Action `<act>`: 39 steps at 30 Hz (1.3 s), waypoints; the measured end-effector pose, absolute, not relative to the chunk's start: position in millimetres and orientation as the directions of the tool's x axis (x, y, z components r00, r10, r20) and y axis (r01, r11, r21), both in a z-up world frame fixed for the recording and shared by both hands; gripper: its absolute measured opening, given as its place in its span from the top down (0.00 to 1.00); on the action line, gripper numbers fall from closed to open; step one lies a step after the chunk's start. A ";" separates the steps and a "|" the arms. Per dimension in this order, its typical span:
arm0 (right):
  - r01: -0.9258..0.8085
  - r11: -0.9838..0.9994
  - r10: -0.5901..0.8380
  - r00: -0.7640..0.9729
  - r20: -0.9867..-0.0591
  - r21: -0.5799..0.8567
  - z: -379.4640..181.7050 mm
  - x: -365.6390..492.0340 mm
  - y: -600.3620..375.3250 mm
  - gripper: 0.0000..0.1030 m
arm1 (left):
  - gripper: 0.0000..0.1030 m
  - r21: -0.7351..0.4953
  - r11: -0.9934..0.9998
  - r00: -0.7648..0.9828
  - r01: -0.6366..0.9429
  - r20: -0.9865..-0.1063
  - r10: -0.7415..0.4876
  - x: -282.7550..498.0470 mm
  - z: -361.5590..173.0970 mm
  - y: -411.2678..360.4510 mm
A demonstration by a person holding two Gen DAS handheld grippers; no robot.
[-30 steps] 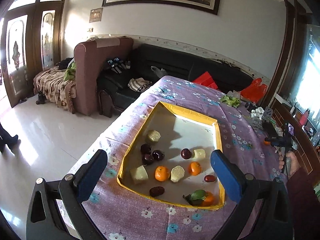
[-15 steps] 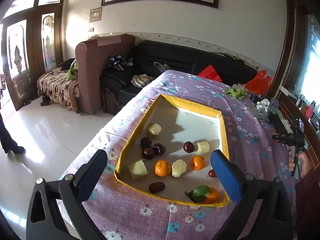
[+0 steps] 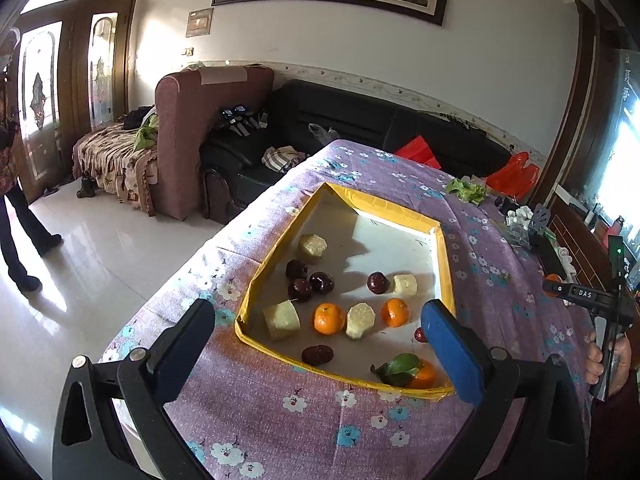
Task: Organize fruits
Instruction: 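Carry the mandarin in the right tool over the box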
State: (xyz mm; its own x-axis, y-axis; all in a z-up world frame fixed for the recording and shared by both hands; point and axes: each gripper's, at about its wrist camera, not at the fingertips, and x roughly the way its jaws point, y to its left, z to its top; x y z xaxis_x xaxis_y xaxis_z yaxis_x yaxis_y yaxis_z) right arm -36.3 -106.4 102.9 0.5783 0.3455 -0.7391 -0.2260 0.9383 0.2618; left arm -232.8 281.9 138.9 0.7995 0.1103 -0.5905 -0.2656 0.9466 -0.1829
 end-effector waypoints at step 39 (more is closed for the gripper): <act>-0.679 0.723 0.476 0.359 -0.803 0.125 61.2 -101.2 155.5 0.59 | 0.00 -0.142 0.914 0.752 -0.380 -0.623 0.216 -237.3 100.4 326.4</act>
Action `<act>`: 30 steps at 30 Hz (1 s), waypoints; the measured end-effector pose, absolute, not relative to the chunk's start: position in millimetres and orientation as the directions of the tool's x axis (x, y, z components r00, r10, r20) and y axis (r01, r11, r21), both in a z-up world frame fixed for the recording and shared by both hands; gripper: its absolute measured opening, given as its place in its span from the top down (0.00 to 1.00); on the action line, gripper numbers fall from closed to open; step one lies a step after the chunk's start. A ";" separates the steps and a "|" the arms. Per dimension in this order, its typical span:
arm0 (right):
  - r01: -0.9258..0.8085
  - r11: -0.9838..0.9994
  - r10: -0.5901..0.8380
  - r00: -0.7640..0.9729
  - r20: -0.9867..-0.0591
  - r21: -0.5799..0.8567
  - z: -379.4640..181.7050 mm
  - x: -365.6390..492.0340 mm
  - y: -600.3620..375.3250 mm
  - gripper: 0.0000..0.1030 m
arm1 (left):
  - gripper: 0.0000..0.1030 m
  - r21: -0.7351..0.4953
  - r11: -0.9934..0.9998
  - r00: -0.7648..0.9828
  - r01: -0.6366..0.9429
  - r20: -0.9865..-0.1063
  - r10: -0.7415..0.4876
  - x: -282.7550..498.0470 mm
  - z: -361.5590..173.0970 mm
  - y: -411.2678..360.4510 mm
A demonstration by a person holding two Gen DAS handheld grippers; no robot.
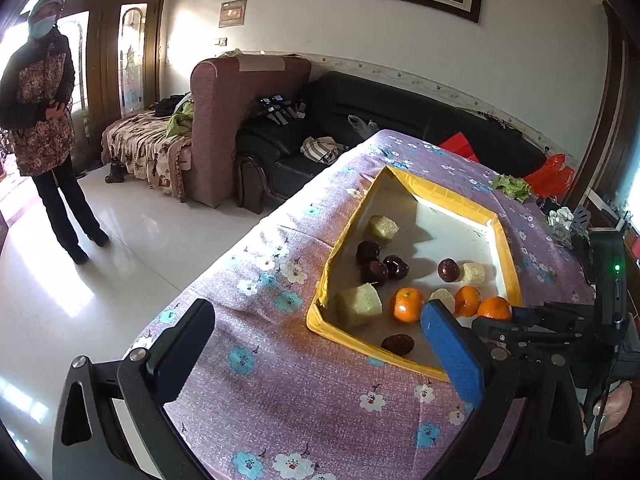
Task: Organize fruits
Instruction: 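Carry the mandarin in the right tool over the box, then lower the mandarin into the box and open the right tool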
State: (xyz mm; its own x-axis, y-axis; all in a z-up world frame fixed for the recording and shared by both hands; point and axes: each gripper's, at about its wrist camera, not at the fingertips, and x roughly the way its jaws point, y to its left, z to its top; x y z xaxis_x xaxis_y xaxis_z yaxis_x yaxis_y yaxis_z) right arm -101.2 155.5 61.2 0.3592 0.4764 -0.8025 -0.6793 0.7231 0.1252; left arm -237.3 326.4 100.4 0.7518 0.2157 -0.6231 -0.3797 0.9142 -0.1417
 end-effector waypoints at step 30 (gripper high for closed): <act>-0.632 0.775 0.454 0.533 -0.714 0.022 100.1 -154.4 118.7 0.34 | 0.00 0.052 0.880 0.699 -0.472 -0.587 0.409 -247.9 118.1 289.6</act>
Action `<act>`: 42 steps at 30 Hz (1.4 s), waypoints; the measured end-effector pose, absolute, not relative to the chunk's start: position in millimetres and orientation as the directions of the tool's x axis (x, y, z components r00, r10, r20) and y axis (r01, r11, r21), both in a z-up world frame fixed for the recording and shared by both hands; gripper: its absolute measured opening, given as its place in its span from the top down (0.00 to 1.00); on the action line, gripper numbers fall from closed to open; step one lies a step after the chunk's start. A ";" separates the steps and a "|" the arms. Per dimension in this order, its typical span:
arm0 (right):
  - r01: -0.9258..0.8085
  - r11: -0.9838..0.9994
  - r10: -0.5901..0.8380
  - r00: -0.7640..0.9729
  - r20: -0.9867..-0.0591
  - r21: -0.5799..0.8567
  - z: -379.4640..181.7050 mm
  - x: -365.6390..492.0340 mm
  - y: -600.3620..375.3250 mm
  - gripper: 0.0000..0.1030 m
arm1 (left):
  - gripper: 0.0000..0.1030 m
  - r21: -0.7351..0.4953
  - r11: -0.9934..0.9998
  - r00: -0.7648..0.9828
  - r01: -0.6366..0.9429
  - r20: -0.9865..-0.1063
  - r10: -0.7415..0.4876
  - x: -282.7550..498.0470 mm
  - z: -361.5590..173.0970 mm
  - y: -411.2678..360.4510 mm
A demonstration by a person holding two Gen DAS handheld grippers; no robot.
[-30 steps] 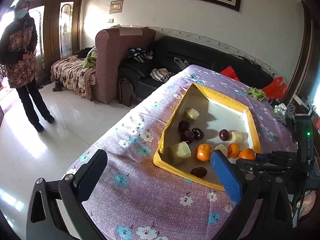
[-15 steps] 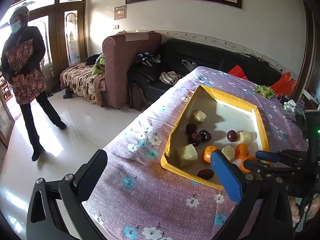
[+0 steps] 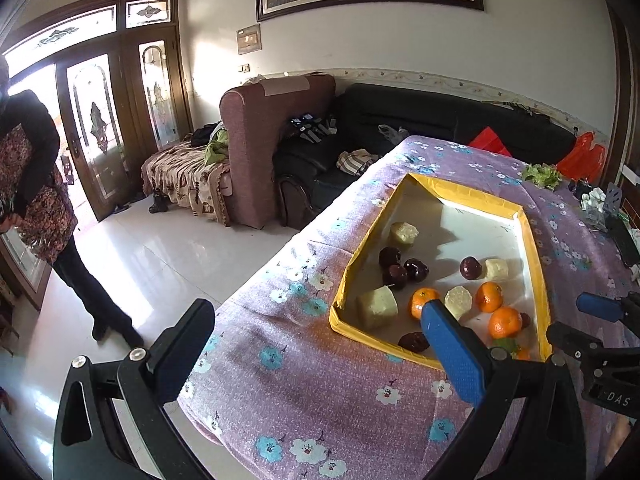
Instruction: Organize fruits
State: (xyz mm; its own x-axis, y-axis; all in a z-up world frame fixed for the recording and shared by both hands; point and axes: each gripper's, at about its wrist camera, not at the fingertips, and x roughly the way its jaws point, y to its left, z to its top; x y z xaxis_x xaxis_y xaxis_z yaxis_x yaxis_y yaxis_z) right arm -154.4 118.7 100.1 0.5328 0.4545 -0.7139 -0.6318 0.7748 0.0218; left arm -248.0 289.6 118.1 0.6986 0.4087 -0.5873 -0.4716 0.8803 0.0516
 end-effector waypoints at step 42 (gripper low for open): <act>-0.547 0.836 0.392 0.544 -0.741 0.041 72.3 -160.3 77.1 0.28 | 0.00 -0.026 0.770 0.762 -0.638 -0.163 0.626 -317.3 174.8 276.0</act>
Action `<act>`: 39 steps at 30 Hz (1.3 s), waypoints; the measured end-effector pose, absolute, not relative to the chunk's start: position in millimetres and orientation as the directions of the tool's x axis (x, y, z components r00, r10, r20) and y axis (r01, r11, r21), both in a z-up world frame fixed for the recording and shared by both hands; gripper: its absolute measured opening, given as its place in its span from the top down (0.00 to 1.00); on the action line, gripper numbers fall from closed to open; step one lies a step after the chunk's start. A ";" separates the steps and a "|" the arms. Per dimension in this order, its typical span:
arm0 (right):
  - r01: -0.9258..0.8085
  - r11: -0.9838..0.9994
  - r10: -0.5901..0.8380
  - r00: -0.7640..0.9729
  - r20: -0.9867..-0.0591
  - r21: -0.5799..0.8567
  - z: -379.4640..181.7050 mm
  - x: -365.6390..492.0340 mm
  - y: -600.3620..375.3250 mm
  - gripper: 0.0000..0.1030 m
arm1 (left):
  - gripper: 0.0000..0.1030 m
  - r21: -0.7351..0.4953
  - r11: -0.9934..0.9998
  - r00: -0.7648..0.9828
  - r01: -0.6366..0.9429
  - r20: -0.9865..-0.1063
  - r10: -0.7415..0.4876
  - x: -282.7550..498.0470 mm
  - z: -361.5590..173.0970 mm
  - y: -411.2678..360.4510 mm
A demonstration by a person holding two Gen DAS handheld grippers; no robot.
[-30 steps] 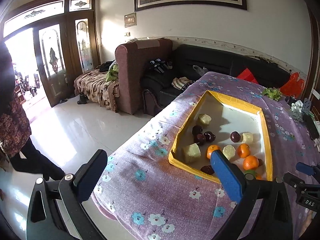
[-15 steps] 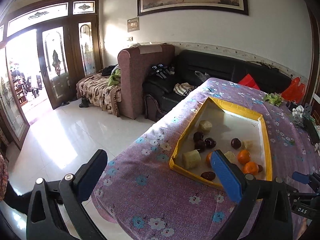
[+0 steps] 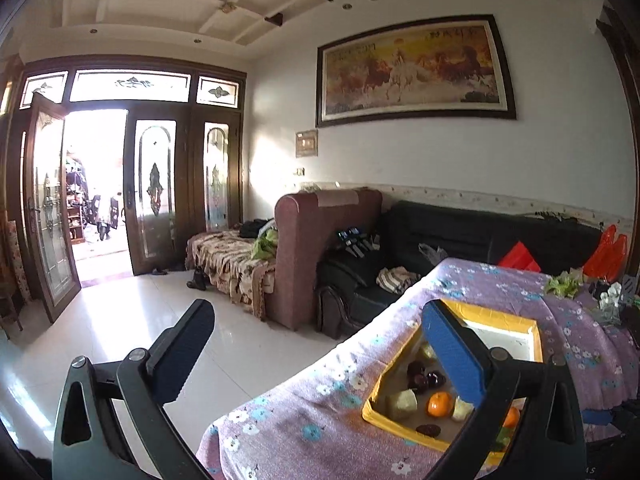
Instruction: Organize fruits
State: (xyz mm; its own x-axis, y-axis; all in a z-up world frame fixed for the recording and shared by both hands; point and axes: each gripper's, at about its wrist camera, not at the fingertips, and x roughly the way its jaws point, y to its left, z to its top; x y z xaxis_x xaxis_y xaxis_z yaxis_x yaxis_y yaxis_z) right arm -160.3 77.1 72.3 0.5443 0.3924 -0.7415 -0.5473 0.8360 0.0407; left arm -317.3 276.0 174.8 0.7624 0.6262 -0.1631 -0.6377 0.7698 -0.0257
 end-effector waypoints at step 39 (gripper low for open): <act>-0.656 0.748 0.435 0.597 -0.674 -0.097 65.6 -235.2 120.4 0.22 | 0.00 0.076 0.769 0.687 -0.635 -0.398 0.607 -282.4 133.0 272.6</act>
